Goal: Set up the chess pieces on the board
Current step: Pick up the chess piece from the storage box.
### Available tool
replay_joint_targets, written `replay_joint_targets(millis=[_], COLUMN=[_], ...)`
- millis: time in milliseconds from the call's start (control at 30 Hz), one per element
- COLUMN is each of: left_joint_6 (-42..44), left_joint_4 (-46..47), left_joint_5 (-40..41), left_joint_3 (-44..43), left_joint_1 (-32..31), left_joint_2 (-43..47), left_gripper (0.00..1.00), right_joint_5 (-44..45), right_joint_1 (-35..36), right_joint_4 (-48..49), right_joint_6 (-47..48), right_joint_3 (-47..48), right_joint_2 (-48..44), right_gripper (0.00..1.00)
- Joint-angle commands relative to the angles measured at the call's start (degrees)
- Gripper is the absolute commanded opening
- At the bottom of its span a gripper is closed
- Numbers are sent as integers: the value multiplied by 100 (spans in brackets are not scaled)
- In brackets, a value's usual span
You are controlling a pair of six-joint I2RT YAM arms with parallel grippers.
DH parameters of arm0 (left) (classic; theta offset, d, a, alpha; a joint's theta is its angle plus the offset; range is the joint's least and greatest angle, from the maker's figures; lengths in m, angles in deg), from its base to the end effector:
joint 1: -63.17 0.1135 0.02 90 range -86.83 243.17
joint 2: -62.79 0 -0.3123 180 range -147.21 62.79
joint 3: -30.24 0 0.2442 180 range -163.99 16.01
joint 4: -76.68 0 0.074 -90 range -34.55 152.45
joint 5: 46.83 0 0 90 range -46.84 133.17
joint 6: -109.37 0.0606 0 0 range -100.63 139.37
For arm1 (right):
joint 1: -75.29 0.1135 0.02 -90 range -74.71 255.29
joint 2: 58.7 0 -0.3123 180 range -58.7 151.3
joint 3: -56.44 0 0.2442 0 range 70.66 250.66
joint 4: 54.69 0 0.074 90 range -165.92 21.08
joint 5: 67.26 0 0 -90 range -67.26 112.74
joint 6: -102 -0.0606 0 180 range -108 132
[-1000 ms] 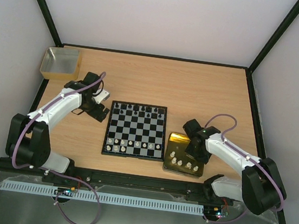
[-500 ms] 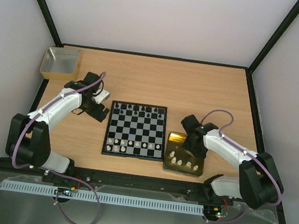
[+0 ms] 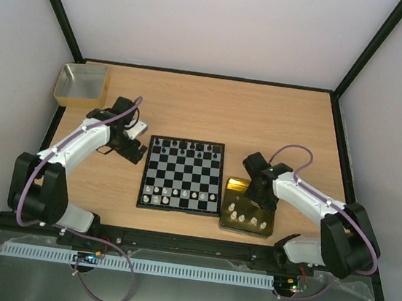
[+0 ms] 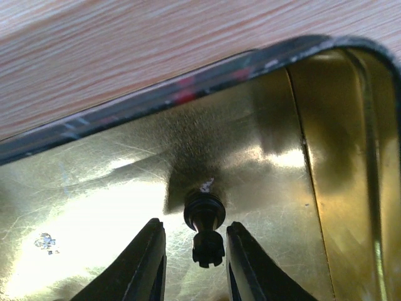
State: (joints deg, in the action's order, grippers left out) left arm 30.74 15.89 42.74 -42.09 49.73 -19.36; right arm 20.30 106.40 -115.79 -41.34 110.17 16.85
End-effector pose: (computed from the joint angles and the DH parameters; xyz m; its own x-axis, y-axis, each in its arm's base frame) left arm 0.2554 -0.0615 0.2543 -0.8531 0.4066 -0.3269 0.4111 0.9097 0.0585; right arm 0.1574 0.0980 0.1916 -0.9250 0.3779 -0.0397 0.3707 0.9204 0.1241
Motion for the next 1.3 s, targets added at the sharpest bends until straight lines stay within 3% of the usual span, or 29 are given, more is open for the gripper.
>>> replay_joint_targets(millis=[0, 600, 1267], left_joint_6=[26, 27, 10], left_joint_4=[-44, -63, -63], left_joint_5=[-20, -19, 3], left_joint_3=[19, 19, 20], left_joint_1=[34, 34, 34], left_joint_2=[-42, -112, -140], left_gripper=[99, 99, 99], right_joint_5=[279, 264, 110], right_joint_1=[-31, -250, -272], right_joint_4=[-134, -64, -67], right_joint_6=[51, 175, 251], right_joint_3=[174, 104, 97], right_joint_2=[48, -4, -16], right_gripper=[24, 20, 5])
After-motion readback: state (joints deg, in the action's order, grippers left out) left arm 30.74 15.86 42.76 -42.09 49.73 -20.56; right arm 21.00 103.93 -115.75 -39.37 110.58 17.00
